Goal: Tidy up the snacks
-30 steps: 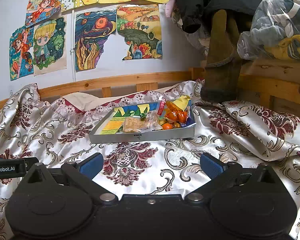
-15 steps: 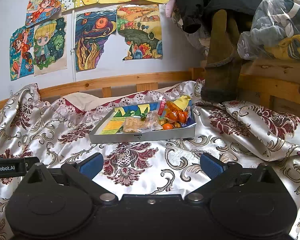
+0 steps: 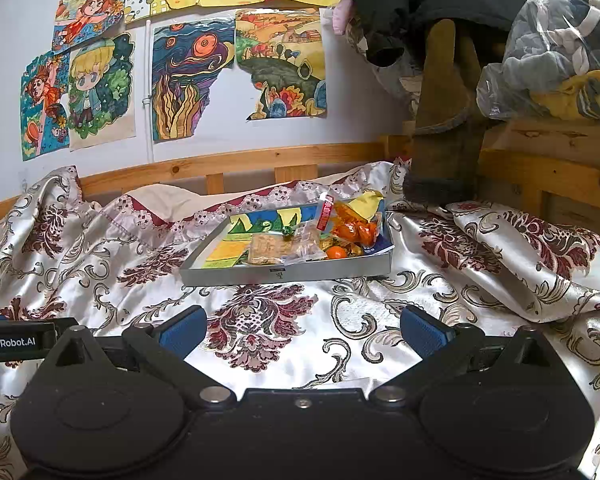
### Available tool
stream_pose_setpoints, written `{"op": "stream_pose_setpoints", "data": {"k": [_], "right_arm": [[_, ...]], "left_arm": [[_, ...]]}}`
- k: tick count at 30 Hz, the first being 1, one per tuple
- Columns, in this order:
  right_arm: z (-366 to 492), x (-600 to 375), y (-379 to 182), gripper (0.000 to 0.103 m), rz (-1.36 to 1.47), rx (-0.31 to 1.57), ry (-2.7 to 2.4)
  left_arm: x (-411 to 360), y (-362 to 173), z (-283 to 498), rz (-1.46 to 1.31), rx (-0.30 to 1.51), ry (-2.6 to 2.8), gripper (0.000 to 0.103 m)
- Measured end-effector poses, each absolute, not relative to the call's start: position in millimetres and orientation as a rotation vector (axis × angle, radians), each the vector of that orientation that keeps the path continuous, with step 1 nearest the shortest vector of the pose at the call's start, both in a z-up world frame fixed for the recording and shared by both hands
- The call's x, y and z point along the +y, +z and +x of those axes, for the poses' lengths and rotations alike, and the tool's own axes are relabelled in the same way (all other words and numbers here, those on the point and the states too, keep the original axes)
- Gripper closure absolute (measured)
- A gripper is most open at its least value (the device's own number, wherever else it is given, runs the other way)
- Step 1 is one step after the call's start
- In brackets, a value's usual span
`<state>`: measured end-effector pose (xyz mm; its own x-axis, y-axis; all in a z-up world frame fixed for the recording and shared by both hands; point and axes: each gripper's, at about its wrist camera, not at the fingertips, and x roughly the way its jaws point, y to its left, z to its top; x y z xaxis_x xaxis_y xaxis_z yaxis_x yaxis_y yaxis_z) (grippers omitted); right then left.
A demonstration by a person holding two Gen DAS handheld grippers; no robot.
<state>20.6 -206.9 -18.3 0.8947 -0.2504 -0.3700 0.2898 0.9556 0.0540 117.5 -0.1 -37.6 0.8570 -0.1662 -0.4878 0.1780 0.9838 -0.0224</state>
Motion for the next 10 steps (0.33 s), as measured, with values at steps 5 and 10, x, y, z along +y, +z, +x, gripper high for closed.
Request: {"op": "stream_pose_setpoints", "data": {"k": [5, 10], "right_arm": [[20.7, -206.1, -19.0, 0.001, 0.108, 0.371, -0.279], [20.4, -203.1, -20.1, 0.001, 0.108, 0.372, -0.279]], "left_arm": [[-1.9, -37.2, 116.2, 0.039, 0.502, -0.189, 0.000], [-3.7, -36.9, 116.0, 0.050, 0.499, -0.193, 0.000]]}}
